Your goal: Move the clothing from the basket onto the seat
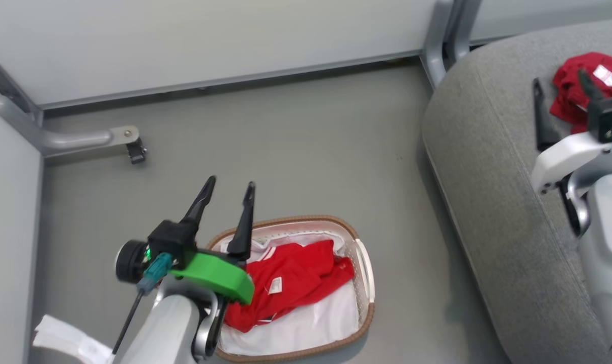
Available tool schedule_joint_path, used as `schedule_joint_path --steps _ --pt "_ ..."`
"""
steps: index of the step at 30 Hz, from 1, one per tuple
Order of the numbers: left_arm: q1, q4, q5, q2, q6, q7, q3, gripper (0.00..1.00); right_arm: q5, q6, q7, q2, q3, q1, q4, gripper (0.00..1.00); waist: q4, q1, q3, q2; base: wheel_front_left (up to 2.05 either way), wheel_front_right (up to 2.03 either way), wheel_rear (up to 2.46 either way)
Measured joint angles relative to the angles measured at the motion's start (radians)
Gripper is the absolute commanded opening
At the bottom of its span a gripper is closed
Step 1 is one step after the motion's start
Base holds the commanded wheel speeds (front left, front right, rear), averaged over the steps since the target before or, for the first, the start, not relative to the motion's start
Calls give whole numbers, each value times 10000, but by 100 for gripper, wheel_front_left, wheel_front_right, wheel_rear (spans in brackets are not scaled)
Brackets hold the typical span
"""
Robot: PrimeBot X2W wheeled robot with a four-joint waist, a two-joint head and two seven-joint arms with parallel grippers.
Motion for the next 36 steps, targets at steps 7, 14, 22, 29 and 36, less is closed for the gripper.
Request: schedule_joint_path --steps 7,14,22,29,36 --pt "1099 -230 90 -35 188 0 1275 100 286 0 0 1053 -107 1654 -1164 100 506 0 -537 0 0 0 0" --pt "2195 -537 163 -207 192 0 2230 100 416 0 0 1918 -238 3219 -2401 100 860 0 -848 0 0 0 0" --pt "3007 -717 364 -403 -17 0 2717 100 959 0 0 2272 -234 4908 -3361 100 1129 0 -1095 0 0 0 0" --pt "3519 -853 573 -522 -196 0 2865 100 1664 0 0 2299 -31 5801 -3735 100 1286 0 -1283 0 0 0 0" --pt "3630 -802 579 -593 -291 0 2892 100 1576 0 0 2299 336 5942 -3772 100 1241 0 -1372 0 0 0 0"
